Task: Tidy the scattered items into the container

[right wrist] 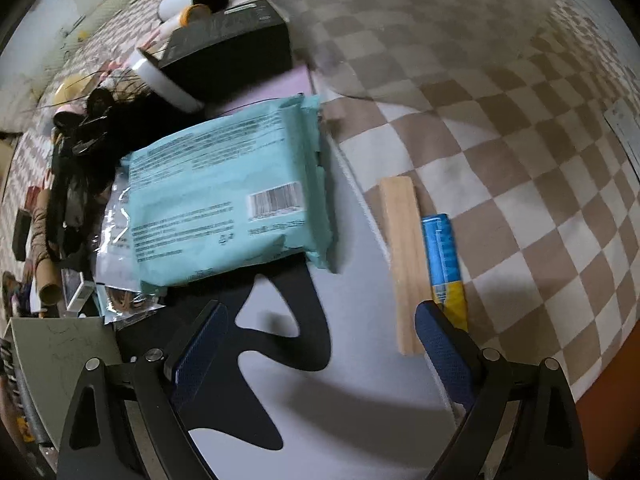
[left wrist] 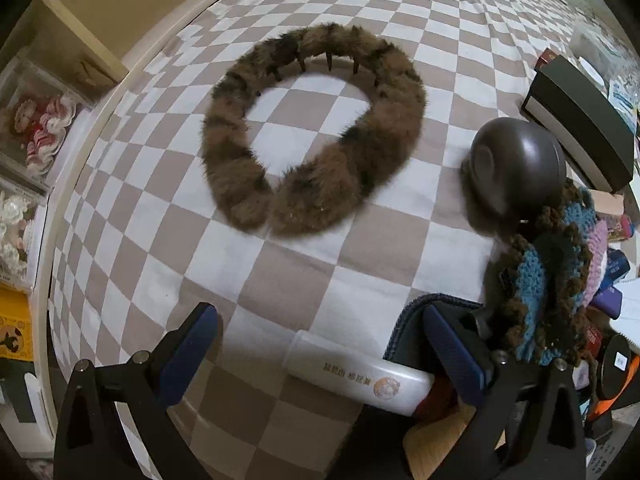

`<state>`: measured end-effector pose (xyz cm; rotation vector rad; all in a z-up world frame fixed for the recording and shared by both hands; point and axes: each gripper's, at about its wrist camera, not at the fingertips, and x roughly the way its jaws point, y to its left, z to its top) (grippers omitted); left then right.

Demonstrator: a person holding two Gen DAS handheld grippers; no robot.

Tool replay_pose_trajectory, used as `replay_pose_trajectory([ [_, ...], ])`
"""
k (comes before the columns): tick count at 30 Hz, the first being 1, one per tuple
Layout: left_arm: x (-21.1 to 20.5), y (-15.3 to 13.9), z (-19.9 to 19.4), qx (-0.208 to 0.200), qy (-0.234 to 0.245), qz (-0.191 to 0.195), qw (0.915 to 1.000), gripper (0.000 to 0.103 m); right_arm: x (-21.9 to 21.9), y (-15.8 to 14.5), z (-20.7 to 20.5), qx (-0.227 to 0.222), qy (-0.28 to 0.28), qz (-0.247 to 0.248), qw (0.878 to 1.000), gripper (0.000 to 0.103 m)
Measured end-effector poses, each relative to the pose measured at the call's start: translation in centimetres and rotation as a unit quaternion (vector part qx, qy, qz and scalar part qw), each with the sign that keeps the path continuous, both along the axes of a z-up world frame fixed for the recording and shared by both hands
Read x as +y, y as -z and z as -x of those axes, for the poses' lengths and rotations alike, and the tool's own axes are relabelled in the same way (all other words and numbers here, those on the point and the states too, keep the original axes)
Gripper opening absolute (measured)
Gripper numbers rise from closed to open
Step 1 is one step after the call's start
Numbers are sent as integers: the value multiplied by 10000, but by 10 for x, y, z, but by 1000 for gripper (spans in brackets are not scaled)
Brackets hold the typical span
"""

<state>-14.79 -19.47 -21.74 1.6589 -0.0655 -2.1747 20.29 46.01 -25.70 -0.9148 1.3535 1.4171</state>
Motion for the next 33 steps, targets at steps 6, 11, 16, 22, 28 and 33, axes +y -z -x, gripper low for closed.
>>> replay_pose_trajectory([
  [6,3,1,-5,-223,323,40,9992,103,-1,-3,3,101,-117,23,9999,95],
  [11,0,0,-10,-199,254,-80,9994,103,4,-12,-14,21,150,-208,9997,95],
  [16,2,-1,-10,-203,192,-14,9996,103,6,-12,-13,-67,139,-253,9996,95],
  [22,7,-2,-9,-153,238,70,9996,103,15,-16,-16,-120,426,-418,9981,95],
  [28,10,-1,-1,-73,273,140,9995,103,23,-1,-7,190,524,-203,9982,95],
  [33,14,0,8,-125,436,266,9986,103,19,9,4,-238,247,-46,9994,95],
])
